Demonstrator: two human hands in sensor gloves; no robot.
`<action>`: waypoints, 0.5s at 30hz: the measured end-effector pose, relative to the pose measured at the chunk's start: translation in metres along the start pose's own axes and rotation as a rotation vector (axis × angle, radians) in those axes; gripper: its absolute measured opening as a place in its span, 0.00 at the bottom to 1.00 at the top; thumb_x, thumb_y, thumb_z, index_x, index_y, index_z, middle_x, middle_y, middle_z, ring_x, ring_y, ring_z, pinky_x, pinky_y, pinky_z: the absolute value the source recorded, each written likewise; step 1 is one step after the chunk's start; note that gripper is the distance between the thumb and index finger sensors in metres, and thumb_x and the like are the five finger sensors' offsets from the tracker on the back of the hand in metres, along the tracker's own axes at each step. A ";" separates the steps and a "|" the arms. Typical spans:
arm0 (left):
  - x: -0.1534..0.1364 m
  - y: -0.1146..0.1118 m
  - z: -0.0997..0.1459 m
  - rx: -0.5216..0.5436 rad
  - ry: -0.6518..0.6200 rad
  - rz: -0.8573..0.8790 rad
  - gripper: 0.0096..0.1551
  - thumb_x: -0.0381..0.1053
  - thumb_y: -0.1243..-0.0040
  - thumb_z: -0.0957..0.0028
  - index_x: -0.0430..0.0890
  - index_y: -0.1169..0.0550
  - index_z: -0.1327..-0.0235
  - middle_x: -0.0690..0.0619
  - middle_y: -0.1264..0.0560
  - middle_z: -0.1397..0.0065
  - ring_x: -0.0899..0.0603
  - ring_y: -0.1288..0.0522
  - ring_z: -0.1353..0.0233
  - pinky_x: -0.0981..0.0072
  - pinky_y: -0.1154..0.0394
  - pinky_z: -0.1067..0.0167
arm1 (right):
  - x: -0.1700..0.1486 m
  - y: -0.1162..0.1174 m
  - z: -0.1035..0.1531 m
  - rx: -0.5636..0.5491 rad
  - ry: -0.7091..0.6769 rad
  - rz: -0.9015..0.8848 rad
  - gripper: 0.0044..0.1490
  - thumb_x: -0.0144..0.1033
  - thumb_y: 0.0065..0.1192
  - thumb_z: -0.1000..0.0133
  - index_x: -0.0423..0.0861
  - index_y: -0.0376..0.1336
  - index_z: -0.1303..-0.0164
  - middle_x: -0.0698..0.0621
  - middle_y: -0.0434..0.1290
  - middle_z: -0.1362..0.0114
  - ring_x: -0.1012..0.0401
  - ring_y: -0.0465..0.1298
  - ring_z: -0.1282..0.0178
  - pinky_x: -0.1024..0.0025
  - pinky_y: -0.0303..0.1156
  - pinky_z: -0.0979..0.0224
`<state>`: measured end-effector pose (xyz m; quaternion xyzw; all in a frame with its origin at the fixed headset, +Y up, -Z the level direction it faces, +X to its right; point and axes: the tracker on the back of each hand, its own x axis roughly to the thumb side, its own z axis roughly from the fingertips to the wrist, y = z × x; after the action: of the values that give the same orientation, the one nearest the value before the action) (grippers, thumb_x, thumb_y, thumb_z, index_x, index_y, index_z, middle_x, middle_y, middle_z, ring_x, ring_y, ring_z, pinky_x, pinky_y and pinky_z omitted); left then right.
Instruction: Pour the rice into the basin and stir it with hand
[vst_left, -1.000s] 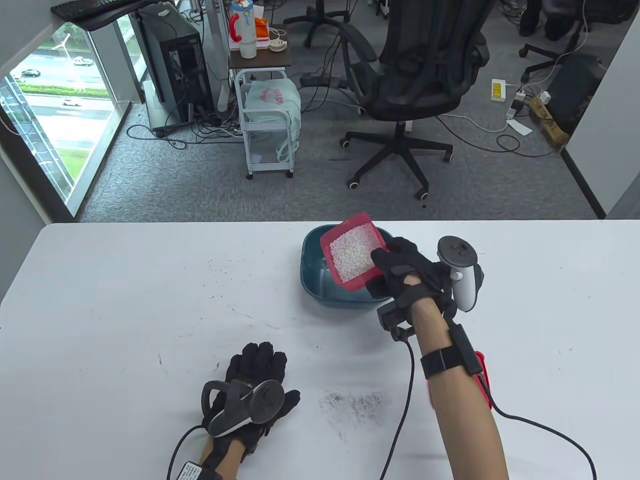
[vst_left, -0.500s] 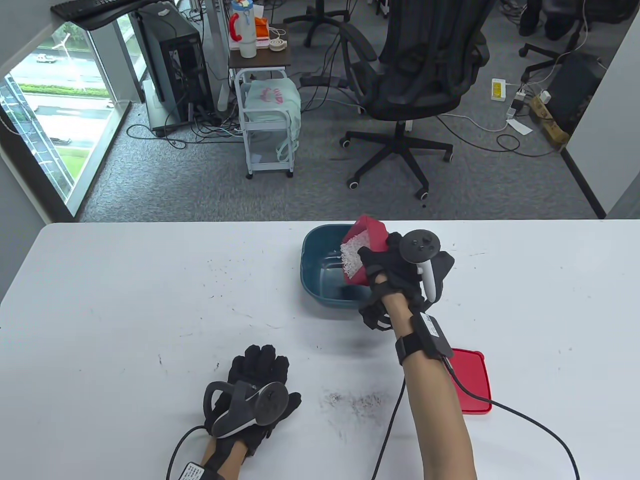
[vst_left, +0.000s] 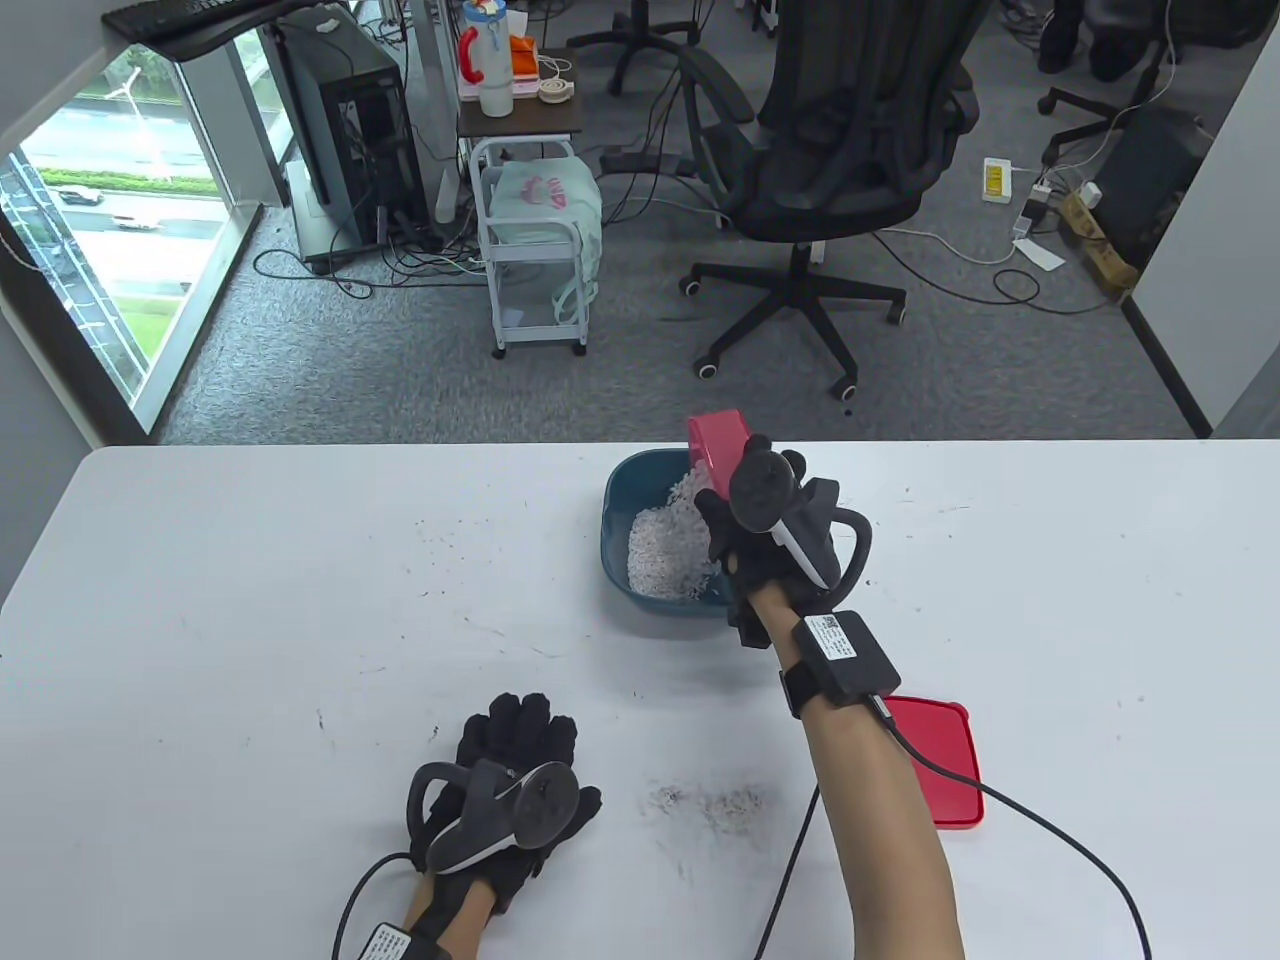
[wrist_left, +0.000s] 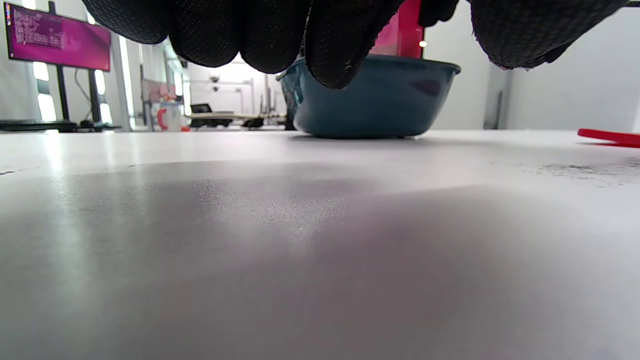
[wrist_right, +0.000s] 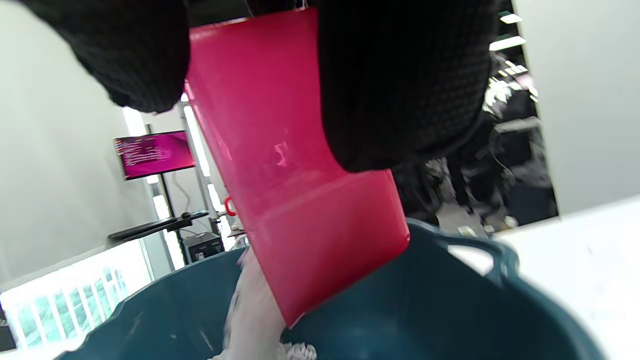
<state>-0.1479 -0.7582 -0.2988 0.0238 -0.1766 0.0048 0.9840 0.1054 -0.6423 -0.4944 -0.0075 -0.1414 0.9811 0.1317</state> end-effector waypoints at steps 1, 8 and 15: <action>0.000 0.000 0.000 0.000 0.000 -0.001 0.51 0.73 0.41 0.61 0.45 0.25 0.28 0.34 0.33 0.19 0.21 0.35 0.23 0.24 0.36 0.31 | 0.001 -0.002 0.001 -0.009 -0.040 0.029 0.54 0.54 0.77 0.65 0.41 0.58 0.34 0.35 0.63 0.39 0.41 0.85 0.64 0.54 0.84 0.62; 0.001 -0.001 0.000 -0.004 0.001 -0.004 0.51 0.73 0.41 0.61 0.45 0.24 0.28 0.34 0.33 0.19 0.22 0.35 0.23 0.24 0.36 0.31 | 0.012 -0.015 0.015 -0.103 -0.279 0.270 0.53 0.51 0.78 0.68 0.45 0.60 0.33 0.40 0.66 0.33 0.41 0.83 0.56 0.51 0.82 0.54; 0.001 -0.001 -0.001 -0.007 0.003 -0.006 0.51 0.73 0.41 0.61 0.45 0.24 0.28 0.35 0.33 0.19 0.22 0.35 0.23 0.24 0.36 0.31 | 0.009 -0.024 0.023 -0.119 -0.368 0.285 0.53 0.51 0.78 0.69 0.49 0.60 0.33 0.47 0.67 0.31 0.43 0.83 0.50 0.49 0.80 0.48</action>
<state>-0.1466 -0.7596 -0.2991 0.0208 -0.1753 0.0011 0.9843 0.1017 -0.6240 -0.4659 0.1439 -0.2181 0.9646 -0.0369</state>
